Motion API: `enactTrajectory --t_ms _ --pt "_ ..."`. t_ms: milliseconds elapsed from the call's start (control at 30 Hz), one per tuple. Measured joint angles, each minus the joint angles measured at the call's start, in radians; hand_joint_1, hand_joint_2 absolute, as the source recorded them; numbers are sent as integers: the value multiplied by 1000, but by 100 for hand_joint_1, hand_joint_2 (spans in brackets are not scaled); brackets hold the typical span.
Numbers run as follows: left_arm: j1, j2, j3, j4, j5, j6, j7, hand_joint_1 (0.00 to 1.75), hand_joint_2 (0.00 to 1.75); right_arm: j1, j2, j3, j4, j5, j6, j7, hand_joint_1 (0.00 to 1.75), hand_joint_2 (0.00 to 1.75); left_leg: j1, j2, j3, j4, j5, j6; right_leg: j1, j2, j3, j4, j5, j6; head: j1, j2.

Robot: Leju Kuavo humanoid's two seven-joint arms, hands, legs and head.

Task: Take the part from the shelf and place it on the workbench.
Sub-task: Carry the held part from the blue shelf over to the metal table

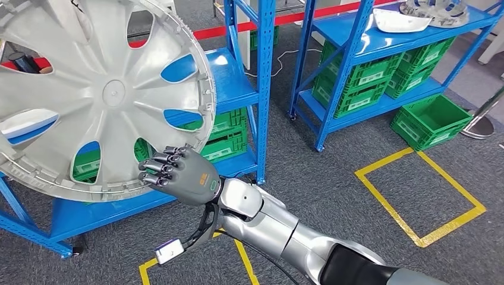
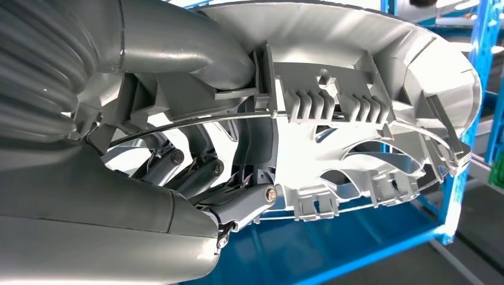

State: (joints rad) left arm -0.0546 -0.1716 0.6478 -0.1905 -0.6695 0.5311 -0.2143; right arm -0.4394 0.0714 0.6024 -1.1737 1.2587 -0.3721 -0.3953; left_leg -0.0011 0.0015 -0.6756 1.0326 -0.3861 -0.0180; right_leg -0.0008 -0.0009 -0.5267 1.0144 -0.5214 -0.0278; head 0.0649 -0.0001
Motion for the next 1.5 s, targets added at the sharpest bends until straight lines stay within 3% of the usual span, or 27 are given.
enactTrajectory --t_ms 33,100,167,300,433,467,500,533,600,633,667,733,767,800,833,867,900,933,1000,1033,1133,1200,1267,1333,1367,1400,1500 --pt "1 1 0 0 -1 -1 0 0 175 -1 0 0 0 0 1 0 175 175 1 -1 -10 21 -30 -7 -4 -1 -11 -4 14 -6 -1 0" --pt "1 2 0 0 -1 -3 -1 0 175 -2 0 1 0 -1 2 0 175 175 5 -2 -37 103 -124 -19 -7 -2 -35 -5 38 -13 -3 0" --pt "1 2 0 0 -2 -4 -2 0 175 -2 0 1 0 -1 2 0 175 175 8 -2 -52 160 -175 -24 -7 -2 -47 -5 49 -13 -2 0" --pt "1 3 0 0 -2 -4 -2 0 175 -2 0 1 0 -1 2 0 175 175 8 -2 -54 172 -182 -25 -7 -2 -50 -5 51 -13 -3 0" --pt "0 3 0 0 -2 -4 -2 0 175 -1 0 1 1 -2 3 0 175 175 10 -2 -60 251 -207 -32 -7 -2 -71 -4 67 -12 -3 0" --pt "0 3 0 0 -2 -5 -3 0 175 -1 0 1 1 -2 5 1 175 175 12 -1 -50 265 -196 -34 -7 -2 -83 -3 76 -10 -3 0" --pt "-1 4 0 0 -2 -6 -5 0 175 -1 0 1 2 -3 7 2 175 175 14 -2 0 220 -173 -34 -8 -2 -102 1 90 -6 -3 0" --pt "-2 4 1 0 -4 -7 -7 0 175 -1 0 2 1 -5 10 3 175 175 13 -4 59 151 -159 -26 -8 -2 -121 3 112 5 -2 0" --pt "-3 5 1 -1 -7 -9 -9 0 175 2 -2 3 1 -9 16 5 175 175 12 -4 158 2 -134 5 -12 -1 -157 11 139 32 0 0" --pt "-3 5 1 -1 -8 -10 -9 0 175 3 -3 4 0 -10 18 5 175 175 9 -3 159 -22 -132 24 -13 0 -168 26 123 43 1 0" --pt "-2 5 1 -1 -9 -10 -8 0 175 4 -5 4 0 -10 18 5 175 175 10 0 147 -24 -118 33 -14 1 -182 65 79 49 1 0" --pt "-2 5 1 -1 -10 -10 -8 0 175 5 -6 5 0 -11 20 5 175 175 8 1 117 -22 -94 39 -14 1 -214 192 -25 54 2 0" --pt "-2 5 2 -1 -10 -10 -8 0 175 6 -7 5 0 -11 22 6 175 175 6 2 100 -20 -82 39 -14 1 -223 255 -54 55 2 0" --pt "-1 4 2 -1 -10 -10 -7 0 175 6 -8 5 0 -12 23 6 175 175 5 2 83 -17 -71 40 -13 1 -219 292 -56 54 2 0" --pt "-1 4 2 -1 -10 -10 -6 0 175 7 -9 5 0 -12 25 6 175 175 4 3 65 -14 -60 39 -13 1 -200 296 -37 52 2 0" --pt "-1 4 2 -1 -11 -10 -5 0 175 7 -10 5 0 -13 26 6 175 175 3 3 48 -9 -51 37 -12 1 -164 268 -9 49 2 0" --pt "-1 4 2 -1 -11 -10 -4 0 175 7 -10 5 0 -14 27 7 175 175 3 3 32 -4 -42 35 -11 1 -117 211 13 44 2 0" --pt "-2 4 2 -1 -12 -11 -3 0 175 6 -10 5 0 -14 28 8 175 175 4 3 19 -1 -33 31 -9 1 -70 144 12 38 2 0" --pt "-2 4 2 -1 -13 -11 -3 0 175 5 -10 5 0 -18 30 12 175 175 4 3 4 1 -17 21 -2 2 -4 37 -12 28 5 0" --pt "-2 3 2 -1 -13 -11 -3 0 175 4 -10 5 0 -22 32 14 175 175 4 3 2 -1 -9 15 1 3 7 13 -23 24 8 0" --pt "-2 3 3 -1 -15 -8 -3 0 175 2 -11 5 -1 -38 43 16 175 175 7 3 -2 -7 3 -5 0 5 1 -3 -7 6 13 0" --pt "0 3 3 -1 -16 -5 -3 0 175 3 -11 5 -1 -45 50 13 175 175 8 2 -24 46 -50 -16 -5 7 -9 -7 10 -7 10 0" --pt "0 3 4 -1 -16 -2 0 0 175 5 -11 5 -1 -52 55 8 175 175 10 1 -64 173 -135 -25 -6 13 -24 -7 24 -12 7 0" --pt "0 3 4 -1 -16 -1 4 0 175 6 -11 5 -1 -56 59 5 175 175 10 1 -82 265 -170 -28 -5 21 -39 -5 36 -11 8 0" --pt "0 3 4 -1 -16 -1 6 0 175 6 -11 5 -1 -57 60 4 175 175 10 0 -65 259 -160 -27 -5 27 -46 -5 41 -9 8 0" --pt "0 3 5 -1 -16 -1 9 0 175 7 -12 5 0 -57 62 3 175 175 10 -3 -30 215 -138 -24 -5 34 -51 -4 46 -6 8 0" --pt "0 3 5 -1 -16 0 17 0 175 5 -11 5 0 -58 63 1 175 175 10 -48 101 17 -96 -9 -7 53 -63 -2 57 6 9 0"
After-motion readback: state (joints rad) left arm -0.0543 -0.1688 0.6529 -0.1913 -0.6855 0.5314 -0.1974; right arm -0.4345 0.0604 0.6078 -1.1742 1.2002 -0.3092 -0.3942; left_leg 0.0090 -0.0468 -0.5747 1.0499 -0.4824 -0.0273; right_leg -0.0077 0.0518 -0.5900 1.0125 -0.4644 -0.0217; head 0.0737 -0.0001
